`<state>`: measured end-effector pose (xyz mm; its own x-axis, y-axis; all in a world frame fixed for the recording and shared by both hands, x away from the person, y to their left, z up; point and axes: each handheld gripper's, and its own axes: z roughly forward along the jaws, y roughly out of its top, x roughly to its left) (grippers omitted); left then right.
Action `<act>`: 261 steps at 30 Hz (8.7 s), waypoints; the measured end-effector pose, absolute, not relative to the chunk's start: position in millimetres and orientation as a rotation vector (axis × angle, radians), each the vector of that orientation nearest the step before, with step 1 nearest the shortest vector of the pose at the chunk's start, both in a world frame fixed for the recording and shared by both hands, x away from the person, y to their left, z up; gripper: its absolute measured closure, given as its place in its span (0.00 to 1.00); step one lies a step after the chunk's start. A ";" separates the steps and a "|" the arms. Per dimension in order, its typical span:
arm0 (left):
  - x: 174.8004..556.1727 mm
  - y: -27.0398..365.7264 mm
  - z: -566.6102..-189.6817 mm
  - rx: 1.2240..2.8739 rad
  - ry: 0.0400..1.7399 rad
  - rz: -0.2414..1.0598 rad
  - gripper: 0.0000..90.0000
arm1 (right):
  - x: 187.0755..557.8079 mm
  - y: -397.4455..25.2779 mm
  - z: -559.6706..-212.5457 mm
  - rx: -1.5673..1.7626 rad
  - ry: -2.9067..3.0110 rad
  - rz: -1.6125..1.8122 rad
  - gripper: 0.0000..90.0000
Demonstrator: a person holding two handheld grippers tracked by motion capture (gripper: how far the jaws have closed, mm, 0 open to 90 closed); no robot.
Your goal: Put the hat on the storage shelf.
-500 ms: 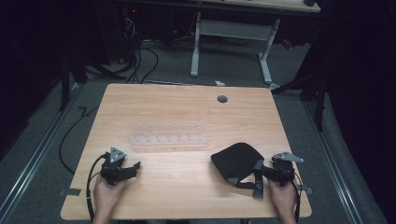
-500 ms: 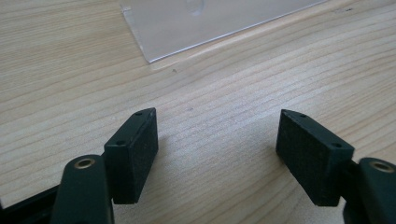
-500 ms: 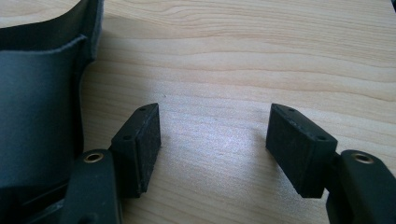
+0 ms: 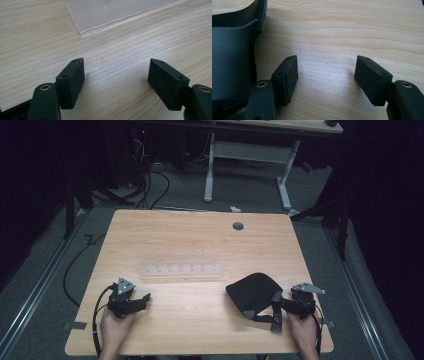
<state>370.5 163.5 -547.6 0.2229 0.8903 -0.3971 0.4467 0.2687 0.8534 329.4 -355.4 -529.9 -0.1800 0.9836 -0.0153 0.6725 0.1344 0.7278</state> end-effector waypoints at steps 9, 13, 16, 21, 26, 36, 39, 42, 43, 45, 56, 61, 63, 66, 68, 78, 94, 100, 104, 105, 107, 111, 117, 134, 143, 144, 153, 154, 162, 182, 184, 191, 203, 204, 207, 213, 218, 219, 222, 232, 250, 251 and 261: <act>370.7 163.6 -547.6 1.351 1.401 0.491 0.33 | 329.2 -356.1 -529.6 1.599 1.908 0.815 0.43; 370.7 163.7 -547.5 1.350 1.402 0.491 0.34 | 329.4 -356.7 -529.6 1.596 1.897 0.810 0.47; 370.7 163.7 -547.5 1.350 1.402 0.490 0.34 | 329.1 -357.9 -528.5 1.609 1.895 0.805 0.50; 370.7 163.6 -547.6 1.349 1.402 0.490 0.34 | 325.4 -361.7 -522.3 1.612 1.884 0.842 0.52; 370.8 163.6 -547.6 1.349 1.402 0.491 0.34 | 319.6 -365.0 -514.5 1.596 1.863 0.871 0.55; 370.8 163.6 -547.6 1.349 1.403 0.492 0.34 | 303.6 -372.6 -494.8 1.571 1.807 0.984 0.56; 370.9 163.6 -547.6 1.349 1.403 0.492 0.34 | 300.8 -372.6 -489.8 1.561 1.800 1.007 0.56; 370.9 163.6 -547.6 1.349 1.403 0.492 0.34 | 298.0 -370.5 -483.6 1.547 1.807 1.029 0.56; 370.9 163.6 -547.6 1.348 1.403 0.492 0.34 | 295.8 -367.3 -480.5 1.530 1.818 1.043 0.55; 370.9 163.6 -547.6 1.348 1.403 0.492 0.34 | 295.3 -365.9 -479.8 1.526 1.825 1.045 0.55; 370.9 163.6 -547.6 1.348 1.403 0.492 0.34 | 302.0 -349.5 -485.2 1.509 1.918 1.107 0.41; 370.9 163.6 -547.6 1.348 1.403 0.492 0.34 | 308.6 -345.0 -492.9 1.536 1.941 1.108 0.38; 370.9 163.5 -547.6 1.348 1.404 0.494 0.34 | 312.5 -344.1 -496.6 1.544 1.956 1.106 0.37; 370.9 163.5 -547.6 1.348 1.405 0.495 0.33 | 317.0 -340.9 -499.4 1.558 1.982 1.104 0.37; 370.9 163.5 -547.6 1.348 1.405 0.495 0.33 | 320.3 -339.1 -502.8 1.553 1.993 1.110 0.37; 370.9 163.3 -547.7 1.346 1.405 0.495 0.33 | 331.3 -331.4 -517.1 1.587 2.055 1.136 0.37; 371.0 162.9 -547.7 1.343 1.408 0.497 0.33 | 329.4 -332.1 -523.8 1.531 2.106 1.248 0.73; 371.0 162.8 -547.7 1.344 1.407 0.498 0.33 | 326.2 -334.0 -526.0 1.520 2.143 1.297 0.83; 370.9 162.8 -547.6 1.344 1.408 0.497 0.33 | 324.7 -335.3 -526.7 1.490 2.159 1.323 0.88; 370.9 162.8 -547.6 1.344 1.408 0.497 0.33 | 324.8 -335.6 -527.1 1.493 2.161 1.330 0.88; 370.9 162.8 -547.6 1.343 1.408 0.496 0.33 | 324.6 -336.1 -526.6 1.487 2.157 1.352 0.91; 370.9 162.8 -547.6 1.344 1.408 0.496 0.32 | 324.0 -337.1 -525.7 1.492 2.159 1.389 0.93; 370.8 162.2 -547.7 1.356 1.399 0.491 0.32 | 323.5 -340.4 -523.6 1.485 2.162 1.425 0.93; 371.1 162.1 -547.7 1.357 1.400 0.491 0.32 | 316.3 -348.9 -503.2 1.448 2.111 1.524 0.94; 372.1 161.3 -547.7 1.347 1.409 0.499 0.32 | 313.3 -347.0 -493.7 1.434 2.115 1.504 0.94; 372.0 161.2 -547.7 1.347 1.410 0.499 0.32 | 313.5 -346.3 -491.4 1.424 2.121 1.503 0.94; 370.4 159.7 -547.6 1.355 1.406 0.486 0.29 | 315.7 -340.2 -486.1 1.417 2.146 1.492 0.94; 370.4 159.6 -547.6 1.355 1.406 0.486 0.29 | 316.5 -338.7 -484.0 1.409 2.149 1.490 0.94; 368.7 157.6 -546.4 1.380 1.398 0.478 0.28 | 319.5 -326.5 -471.5 1.370 2.161 1.506 0.94; 339.3 102.3 -506.3 1.451 1.155 0.302 0.26 | 322.5 -297.2 -461.2 1.344 2.232 1.529 0.94; 336.0 94.5 -503.3 1.465 1.124 0.279 0.26 | 322.8 -292.7 -461.4 1.345 2.243 1.529 0.94; 323.1 69.4 -493.2 1.501 1.019 0.216 0.26 | 323.8 -280.3 -463.6 1.344 2.286 1.512 0.94; 313.7 39.5 -487.1 1.559 0.897 0.199 0.23 | 328.5 -257.5 -466.3 1.343 2.369 1.452 0.94; 314.1 39.8 -488.1 1.567 0.892 0.205 0.23 | 328.5 -257.5 -466.3 1.343 2.369 1.452 0.94; 314.8 39.1 -492.8 1.565 0.895 0.194 0.23 | 330.1 -250.3 -465.3 1.340 2.394 1.401 0.94; 310.6 36.7 -493.4 1.599 0.869 0.210 0.24 | 331.9 -238.1 -465.3 1.322 2.429 1.367 0.93; 309.9 35.6 -493.9 1.603 0.863 0.211 0.24 | 333.1 -233.9 -465.5 1.316 2.450 1.363 0.93; 309.7 35.3 -494.3 1.608 0.861 0.221 0.24 | 332.3 -233.2 -464.9 1.318 2.449 1.361 0.93; 309.3 36.2 -494.1 1.610 0.866 0.231 0.25 | 331.7 -231.9 -464.8 1.312 2.450 1.369 0.93; 307.4 38.7 -494.5 1.614 0.858 0.267 0.34 | 331.5 -229.1 -461.7 1.277 2.460 1.440 0.93; 297.9 43.1 -485.5 1.654 0.782 0.164 0.76 | 335.9 -211.8 -460.8 1.251 2.477 1.562 0.87; 296.9 43.6 -484.8 1.651 0.777 0.155 0.80 | 336.2 -211.2 -461.0 1.259 2.479 1.559 0.86; 289.3 50.8 -475.2 1.651 0.734 0.069 0.96 | 336.4 -221.9 -456.9 1.260 2.382 1.634 0.66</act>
